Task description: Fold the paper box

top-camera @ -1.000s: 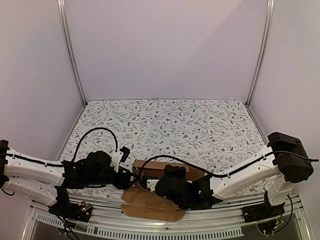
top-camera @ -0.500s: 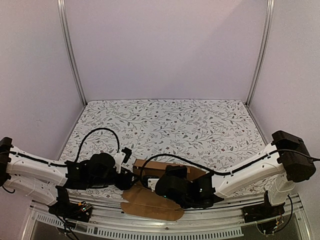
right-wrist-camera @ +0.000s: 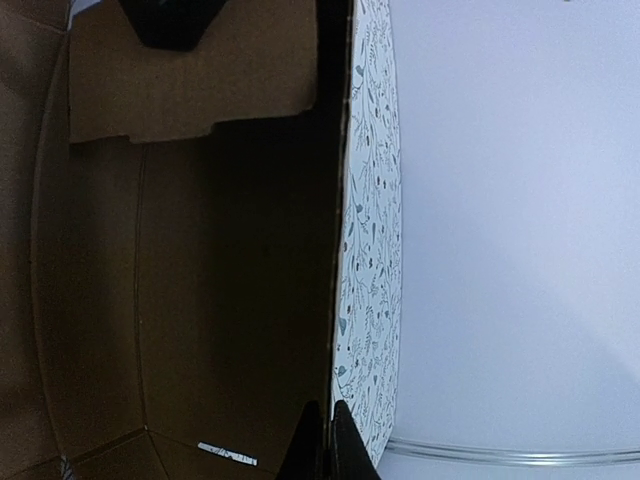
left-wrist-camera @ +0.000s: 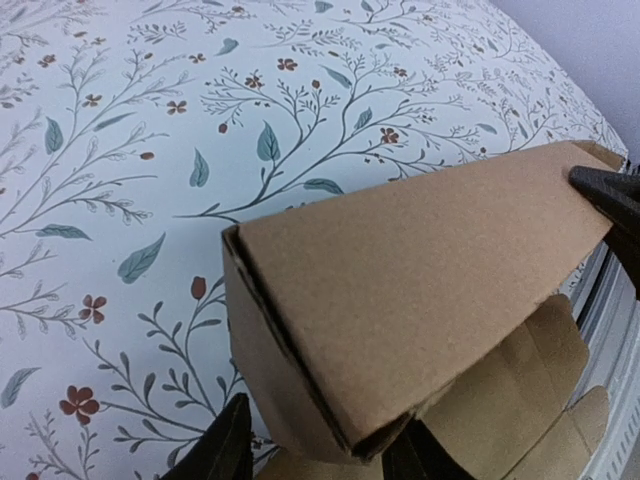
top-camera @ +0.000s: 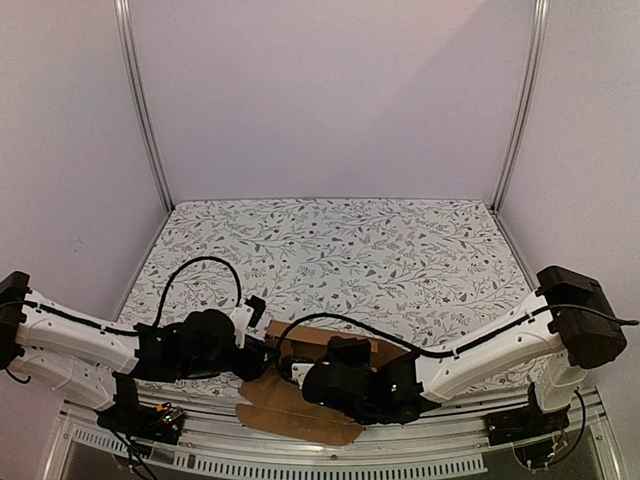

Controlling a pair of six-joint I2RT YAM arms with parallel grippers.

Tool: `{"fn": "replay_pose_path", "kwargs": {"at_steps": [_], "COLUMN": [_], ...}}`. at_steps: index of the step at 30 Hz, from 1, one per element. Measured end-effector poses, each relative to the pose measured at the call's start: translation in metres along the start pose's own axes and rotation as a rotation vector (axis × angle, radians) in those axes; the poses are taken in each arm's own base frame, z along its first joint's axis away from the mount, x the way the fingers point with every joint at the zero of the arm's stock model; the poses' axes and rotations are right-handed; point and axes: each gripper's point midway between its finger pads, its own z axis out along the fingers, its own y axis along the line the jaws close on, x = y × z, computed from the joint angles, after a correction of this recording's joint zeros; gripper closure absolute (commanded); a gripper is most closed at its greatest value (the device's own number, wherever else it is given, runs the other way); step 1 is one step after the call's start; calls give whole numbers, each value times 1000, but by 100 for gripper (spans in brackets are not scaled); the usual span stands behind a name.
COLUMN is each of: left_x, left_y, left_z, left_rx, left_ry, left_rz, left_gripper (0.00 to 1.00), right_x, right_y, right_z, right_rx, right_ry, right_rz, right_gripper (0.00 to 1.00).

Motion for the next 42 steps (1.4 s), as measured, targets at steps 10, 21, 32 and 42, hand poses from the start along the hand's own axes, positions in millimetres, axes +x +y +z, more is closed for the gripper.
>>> {"fn": "replay_pose_path", "kwargs": {"at_steps": [10, 21, 32, 42], "left_x": [0, -1, -2, -29], "left_y": [2, 9, 15, 4], "left_z": [-3, -6, -9, -5], "left_rx": [-52, -129, -178, -194], "left_ry": [-23, -37, -40, -97], "left_rz": [-8, 11, 51, 116], "left_gripper": [77, 92, 97, 100], "right_x": [-5, -11, -37, -61], "right_y": [9, 15, 27, -29], "right_z": [-3, -10, -24, -62], "right_rx": [22, 29, -111, -257], "right_ry": [20, 20, -64, -228], "right_rz": [14, 39, 150, 417], "right_gripper": [100, 99, 52, 26]}}
